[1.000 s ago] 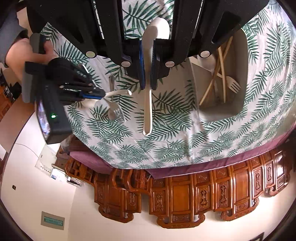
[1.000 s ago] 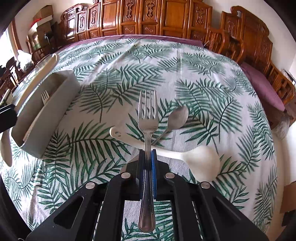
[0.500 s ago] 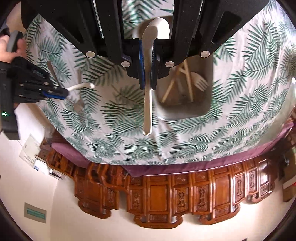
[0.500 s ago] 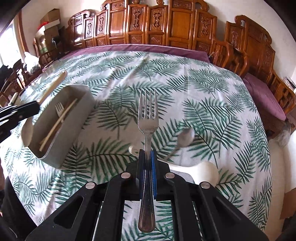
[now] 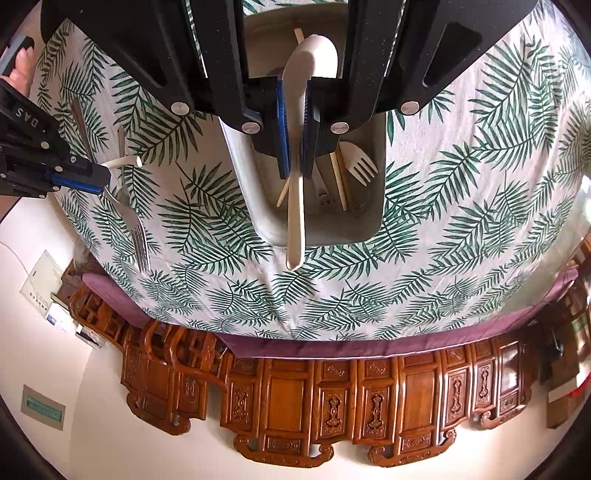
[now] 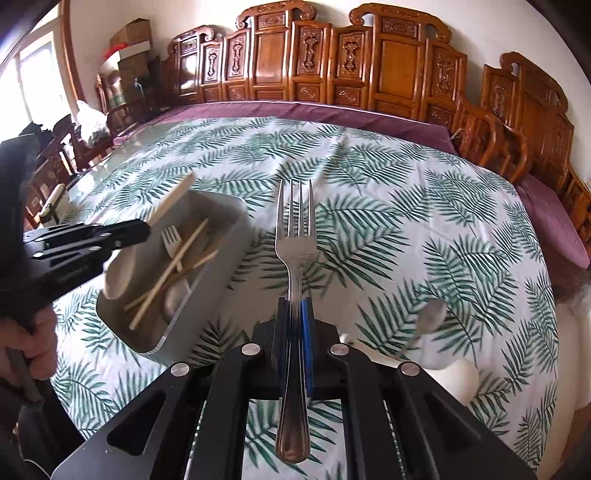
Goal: Organize utensils
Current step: 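Lift and carry the white spoon and metal fork toward the tray with both tools, then lower the white spoon into the tray and open the left tool while the right carries the fork, then lower the metal fork into the grey tray with the right tool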
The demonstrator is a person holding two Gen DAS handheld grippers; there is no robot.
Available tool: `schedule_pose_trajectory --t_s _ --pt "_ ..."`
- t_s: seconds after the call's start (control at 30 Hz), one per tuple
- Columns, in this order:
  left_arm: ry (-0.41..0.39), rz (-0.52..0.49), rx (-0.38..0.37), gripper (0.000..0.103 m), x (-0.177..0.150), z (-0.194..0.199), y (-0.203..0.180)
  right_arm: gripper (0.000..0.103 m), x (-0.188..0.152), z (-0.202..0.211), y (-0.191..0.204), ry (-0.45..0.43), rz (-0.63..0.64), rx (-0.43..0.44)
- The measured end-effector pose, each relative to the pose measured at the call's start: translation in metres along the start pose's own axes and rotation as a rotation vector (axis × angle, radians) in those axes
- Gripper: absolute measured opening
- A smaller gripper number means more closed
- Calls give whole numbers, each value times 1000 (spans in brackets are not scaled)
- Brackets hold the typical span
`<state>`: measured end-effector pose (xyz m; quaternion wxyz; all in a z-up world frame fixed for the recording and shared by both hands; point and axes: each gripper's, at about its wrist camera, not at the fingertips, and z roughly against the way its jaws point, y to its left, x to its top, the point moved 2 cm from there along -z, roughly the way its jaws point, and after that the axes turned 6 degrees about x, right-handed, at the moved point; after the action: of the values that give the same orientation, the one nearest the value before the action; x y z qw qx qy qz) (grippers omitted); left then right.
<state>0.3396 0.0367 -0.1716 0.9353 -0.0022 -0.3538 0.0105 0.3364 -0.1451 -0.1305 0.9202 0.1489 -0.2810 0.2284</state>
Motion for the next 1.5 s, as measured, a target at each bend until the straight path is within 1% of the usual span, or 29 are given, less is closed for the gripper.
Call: schedule_pose_trajectory --t_s 0.23,0.43,0.5,0.53,0.57,0.63,0.7,0.77,0.8,0.87,0.97,1.0,1.07,1.17,1.3,1.5 --pt "-17 19 15 7 0 2 11 9 11 -7 19 -2 15 29" --pt "-41 24 40 8 -3 16 27 9 20 -20 39 3 29 68" --pt "-47 22 51 15 -2 19 34 9 23 -25 48 5 35 81" --pt "-56 21 54 21 -2 22 38 9 25 -28 55 6 39 92" --pt "-60 21 57 23 -1 24 41 9 26 -30 59 6 41 98" --pt "-70 22 68 24 1 29 50 9 29 -36 69 10 45 113" --pt "-81 28 82 30 2 33 59 9 31 -42 78 13 51 123" --pt "-95 37 93 45 4 38 66 9 34 -49 87 20 51 136" --pt "-113 50 103 48 5 43 72 9 35 -52 91 24 53 140" --pt "-136 68 113 58 6 50 80 9 36 -60 97 32 60 139" --pt "-159 77 125 68 8 56 90 9 38 -70 103 46 54 144" --pt "-161 77 126 68 7 57 91 9 39 -72 103 48 52 144" --pt "-164 77 126 73 6 59 94 9 40 -77 106 51 45 145" --pt "-166 72 128 75 3 61 97 9 42 -85 106 60 25 149" --pt "-167 75 133 76 0 59 100 11 42 -93 106 76 13 138" --pt "-150 89 117 76 -5 56 101 12 42 -81 101 49 40 148"
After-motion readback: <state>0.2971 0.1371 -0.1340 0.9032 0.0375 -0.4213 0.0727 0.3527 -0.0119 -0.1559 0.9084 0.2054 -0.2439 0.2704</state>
